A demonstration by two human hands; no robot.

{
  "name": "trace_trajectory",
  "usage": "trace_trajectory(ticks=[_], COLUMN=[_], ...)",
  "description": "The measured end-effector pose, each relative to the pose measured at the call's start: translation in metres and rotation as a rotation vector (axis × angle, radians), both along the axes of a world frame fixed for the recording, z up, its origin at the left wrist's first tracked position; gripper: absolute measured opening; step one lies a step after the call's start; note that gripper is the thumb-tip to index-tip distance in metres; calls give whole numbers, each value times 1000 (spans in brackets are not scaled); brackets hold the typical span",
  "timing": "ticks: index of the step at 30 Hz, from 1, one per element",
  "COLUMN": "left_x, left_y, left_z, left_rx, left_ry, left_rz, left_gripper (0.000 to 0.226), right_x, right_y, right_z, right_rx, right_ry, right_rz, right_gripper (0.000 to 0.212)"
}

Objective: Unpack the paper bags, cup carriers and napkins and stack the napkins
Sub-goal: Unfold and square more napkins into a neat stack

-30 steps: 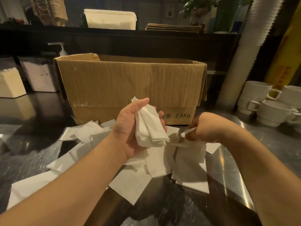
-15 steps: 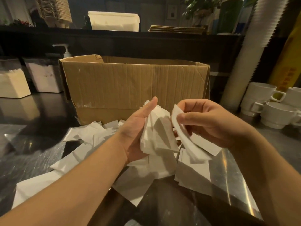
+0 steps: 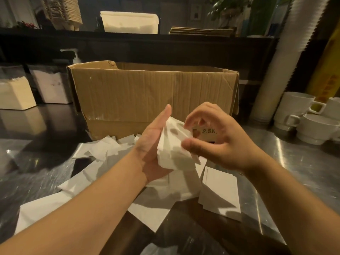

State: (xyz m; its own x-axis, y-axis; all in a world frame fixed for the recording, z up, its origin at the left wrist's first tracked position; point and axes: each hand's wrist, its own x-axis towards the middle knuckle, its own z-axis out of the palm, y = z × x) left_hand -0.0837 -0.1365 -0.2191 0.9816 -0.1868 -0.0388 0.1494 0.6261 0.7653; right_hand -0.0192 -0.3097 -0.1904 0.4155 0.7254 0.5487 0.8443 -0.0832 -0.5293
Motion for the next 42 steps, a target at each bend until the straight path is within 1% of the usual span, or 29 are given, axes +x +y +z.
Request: trace_trajectory(ticks=[2,4,7,12,19,21,24,26,28,29,30,31,32,33,34,35,38,40,42], left_x=[1,0,-2,-4,-2,-3,-3,-2,-1,-1,-2,-5,-7,-9,-10,-11,-10,-10,-12], left_y=[2,2,1,0,1,0,1,4,6,6,5,4,3,1,1,0,-2,-2,-4], left_z=[0,1,3,6,5,6,5,3,-1,-2,-2,-2,-1,0,0,0,-4,-5,-3], left_rx=[-31,-34,-75,-132,-114,-92,-69,-60,-43,-26,0,30,55,79,112,153,264,285,237], left_ry=[29,44,63,69,84,68,37,7,-50,-77,-95,-106,-110,-115,-115,-112,-85,-42,-8], left_rz=[39,74,98,86,61,69,65,28,-49,-100,-161,-230,-302,-369,-417,-444,-455,-428,-388], left_gripper=[72,79,77,73,73,68,52,43,39,39,40,43,47,50,53,56,79,89,87], right_x=[1,0,1,1,1,1,-1,-3,-4,-2,0,3,6,9,11,12,11,8,4], right_y=[1,4,4,1,4,6,7,9,9,7,5,2,-1,-5,-7,-9,-13,-14,-20], right_z=[-2,-3,-5,-3,-4,-6,-7,-7,-5,-4,-1,2,4,6,8,10,13,11,11], right_rx=[-51,-46,5,-97,-92,-92,-103,-67,33,73,76,31,-43,-127,-210,-280,-404,-381,-279], right_ry=[-105,-150,-157,-171,-210,-214,-241,-176,-19,83,194,310,418,501,555,579,590,601,603], right_rz=[18,8,18,4,-17,-27,-42,-22,-7,-9,-8,13,53,105,154,184,217,200,159], right_gripper=[37,34,30,41,23,20,24,23,22,25,36,53,71,84,89,85,57,47,42])
